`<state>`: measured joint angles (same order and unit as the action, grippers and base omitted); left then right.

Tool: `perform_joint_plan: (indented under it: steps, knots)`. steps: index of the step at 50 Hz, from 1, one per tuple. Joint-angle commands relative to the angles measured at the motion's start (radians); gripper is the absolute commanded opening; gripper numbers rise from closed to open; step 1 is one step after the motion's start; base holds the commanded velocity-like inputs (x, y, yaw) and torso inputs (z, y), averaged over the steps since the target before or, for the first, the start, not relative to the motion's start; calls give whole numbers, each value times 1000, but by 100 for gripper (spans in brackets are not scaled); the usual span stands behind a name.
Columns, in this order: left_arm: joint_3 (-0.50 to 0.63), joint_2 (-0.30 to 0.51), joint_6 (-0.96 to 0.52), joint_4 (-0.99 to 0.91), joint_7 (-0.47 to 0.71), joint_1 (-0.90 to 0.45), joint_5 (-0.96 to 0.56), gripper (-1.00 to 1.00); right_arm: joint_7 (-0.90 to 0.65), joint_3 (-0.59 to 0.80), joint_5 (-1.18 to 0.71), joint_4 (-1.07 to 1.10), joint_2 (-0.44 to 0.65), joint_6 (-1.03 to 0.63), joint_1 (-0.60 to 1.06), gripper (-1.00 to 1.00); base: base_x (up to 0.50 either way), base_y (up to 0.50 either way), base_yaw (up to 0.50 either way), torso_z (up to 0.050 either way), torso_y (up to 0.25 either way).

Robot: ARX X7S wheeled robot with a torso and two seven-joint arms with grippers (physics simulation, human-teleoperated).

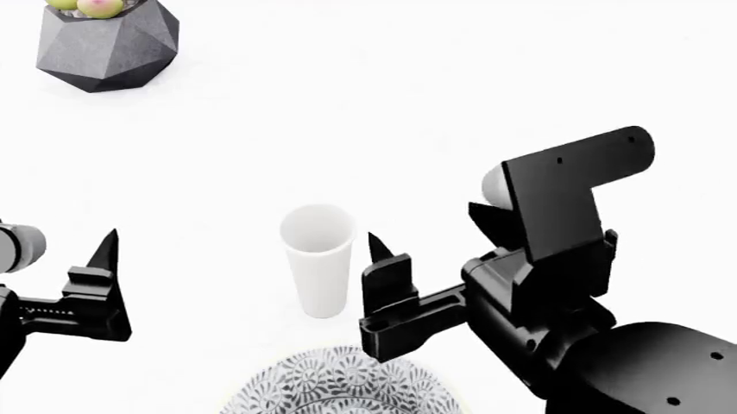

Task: Place the cup inside the bowl on the dining table and move the bowl to any counter.

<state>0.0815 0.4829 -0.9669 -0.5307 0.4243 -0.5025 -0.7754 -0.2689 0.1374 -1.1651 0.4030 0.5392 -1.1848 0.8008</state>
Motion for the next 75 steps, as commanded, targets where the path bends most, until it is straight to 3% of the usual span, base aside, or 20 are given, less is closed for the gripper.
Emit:
perform_joint_plan:
  steps: [1,12,26,75]
  knots:
    - [-16,18,-9,-21,9,8,-14,100,89,91,-19,-100,-10,-64,107,100,0,0,0,0,0]
    - [-20,18,7,-19,9,24,-12,100,232,299,158,-302,-67,-17,242,100,0,0,0,0,0]
    - [-25,23,9,-12,4,13,-22,100,314,435,279,-470,-138,46,323,100,0,0,0,0,0]
    - [-25,35,36,7,-1,30,-26,100,479,586,406,-783,-265,217,386,100,0,0,0,0,0]
